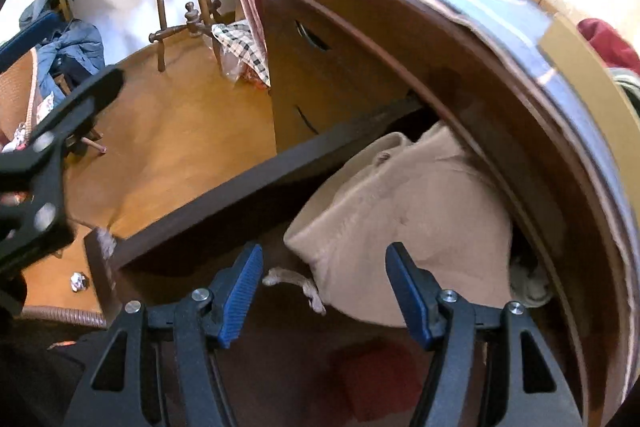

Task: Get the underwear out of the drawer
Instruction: 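Lower the right gripper into the drawer and grasp the beige bra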

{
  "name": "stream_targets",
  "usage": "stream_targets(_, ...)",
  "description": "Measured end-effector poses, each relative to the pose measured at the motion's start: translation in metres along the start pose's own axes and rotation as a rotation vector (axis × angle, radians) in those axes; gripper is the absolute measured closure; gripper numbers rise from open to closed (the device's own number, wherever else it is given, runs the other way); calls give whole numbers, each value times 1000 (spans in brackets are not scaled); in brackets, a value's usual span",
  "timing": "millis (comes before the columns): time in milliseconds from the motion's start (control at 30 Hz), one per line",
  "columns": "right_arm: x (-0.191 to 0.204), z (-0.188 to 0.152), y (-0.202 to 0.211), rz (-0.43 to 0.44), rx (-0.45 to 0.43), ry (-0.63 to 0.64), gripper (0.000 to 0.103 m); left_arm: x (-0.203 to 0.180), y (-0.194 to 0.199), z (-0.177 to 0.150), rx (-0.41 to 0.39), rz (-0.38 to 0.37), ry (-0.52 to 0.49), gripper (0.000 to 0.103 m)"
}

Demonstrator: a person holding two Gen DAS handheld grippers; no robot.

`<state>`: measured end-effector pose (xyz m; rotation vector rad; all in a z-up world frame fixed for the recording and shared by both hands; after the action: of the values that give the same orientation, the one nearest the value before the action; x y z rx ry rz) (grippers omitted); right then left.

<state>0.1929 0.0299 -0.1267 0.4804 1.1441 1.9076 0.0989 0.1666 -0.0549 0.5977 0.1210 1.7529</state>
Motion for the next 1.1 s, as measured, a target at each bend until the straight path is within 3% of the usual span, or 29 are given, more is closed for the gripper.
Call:
stream_targets(133,-6,-4,-23,-47,92,-22,37,-2,-3,-2,13,-6,9,0)
stream_targets(233,-17,-2,-26,-79,83,-56,37,-2,-1,-1,12,-23,27,0)
stream_targets(333,-30,-1,-24,-80,61,-103,62,-5,2,1,0,-41,36,0)
stream_targets(567,-43,-8,1,-70,2,-128,79,-25,5,-3,13,-88,11,0)
stream_targets(633,-48,-10,12,-23,-20,-192,80,-30,6,-4,11,-99,-4,0)
stream_targets(833,-60,-40,56,231,-81,-495,81,-39,14,-3,6,-142,-4,0)
stream_targets(1033,-87,-95,102,477,-211,-870,81,-57,21,-4,18,-215,8,0)
stream_targets(1100,-99,-113,110,486,-236,-943,81,-67,23,-5,32,-250,17,1)
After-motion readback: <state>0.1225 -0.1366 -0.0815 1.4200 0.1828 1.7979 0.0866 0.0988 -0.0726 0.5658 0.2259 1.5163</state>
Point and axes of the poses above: each gripper's, at about its wrist camera, not at the fingertips, and y roughly against the way its jaws point, x to its left, z to its top, the point moved 9 cm from there along -y, roughly the way its jaws point, and after that the axes turned 6 degrees about -x, right-handed, at the moved point
